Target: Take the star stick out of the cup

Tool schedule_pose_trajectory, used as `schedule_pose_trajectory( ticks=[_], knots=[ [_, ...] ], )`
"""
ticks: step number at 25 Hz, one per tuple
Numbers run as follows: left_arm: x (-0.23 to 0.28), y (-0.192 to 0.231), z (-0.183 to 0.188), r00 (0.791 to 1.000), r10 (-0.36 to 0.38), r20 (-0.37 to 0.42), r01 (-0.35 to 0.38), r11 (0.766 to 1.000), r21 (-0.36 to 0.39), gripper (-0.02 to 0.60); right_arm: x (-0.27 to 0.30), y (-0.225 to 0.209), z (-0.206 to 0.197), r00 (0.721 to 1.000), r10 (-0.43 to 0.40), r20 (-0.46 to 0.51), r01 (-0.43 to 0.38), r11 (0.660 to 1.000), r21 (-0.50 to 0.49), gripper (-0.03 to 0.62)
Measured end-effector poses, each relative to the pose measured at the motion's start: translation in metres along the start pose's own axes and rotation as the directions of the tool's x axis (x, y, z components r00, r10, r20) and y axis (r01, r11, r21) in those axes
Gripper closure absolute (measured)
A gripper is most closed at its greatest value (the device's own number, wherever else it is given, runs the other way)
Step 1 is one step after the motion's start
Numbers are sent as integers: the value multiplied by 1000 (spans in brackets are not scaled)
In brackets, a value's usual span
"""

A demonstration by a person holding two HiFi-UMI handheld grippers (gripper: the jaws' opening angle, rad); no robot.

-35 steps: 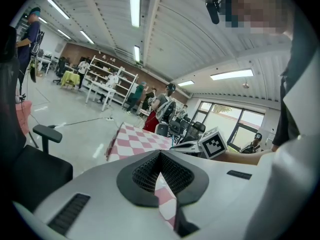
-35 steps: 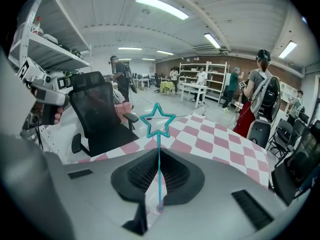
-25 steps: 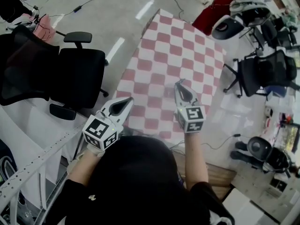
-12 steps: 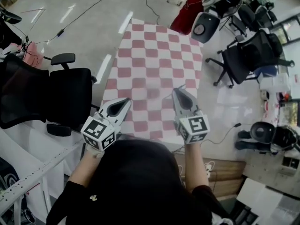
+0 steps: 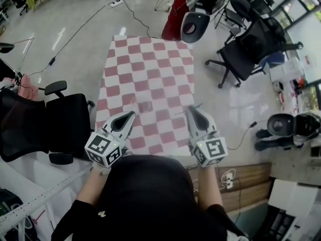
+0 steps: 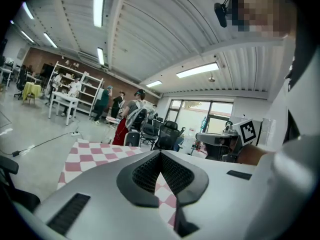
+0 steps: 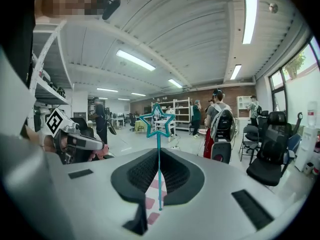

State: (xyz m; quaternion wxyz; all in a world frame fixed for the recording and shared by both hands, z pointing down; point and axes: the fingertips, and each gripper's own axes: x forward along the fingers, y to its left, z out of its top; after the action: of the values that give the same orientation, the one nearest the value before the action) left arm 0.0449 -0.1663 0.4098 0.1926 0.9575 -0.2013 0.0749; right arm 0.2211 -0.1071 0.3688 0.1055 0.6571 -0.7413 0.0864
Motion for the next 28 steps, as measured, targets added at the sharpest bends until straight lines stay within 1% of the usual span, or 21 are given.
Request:
schedule_pose_trajectory(
  ticks=[4,8,11,21,28],
  knots=[
    [19,-20,2,1000,-25,-4,25,999,22,541,-29,-25,-6,999,-46,22,45,999,28,569],
    [35,-37,1,999,-45,-8,46,999,23,541,-53,-48,-16,995,-97,24,95,993,73,569],
    [45,-51,-2,998,-63,-15,63,998,24,541,-68,-60,-21,992,-121,32,118,990,82,569],
    [70,-76,-8,994,-103,-39,104,994,34,541,-88,-79,-37,988,-150,22,146,982,117,569],
    [77,-83,-8,992,-114,-52,116,993,36,541,-95,-86,-41,986,-168,21,164,978,129,569]
  ],
)
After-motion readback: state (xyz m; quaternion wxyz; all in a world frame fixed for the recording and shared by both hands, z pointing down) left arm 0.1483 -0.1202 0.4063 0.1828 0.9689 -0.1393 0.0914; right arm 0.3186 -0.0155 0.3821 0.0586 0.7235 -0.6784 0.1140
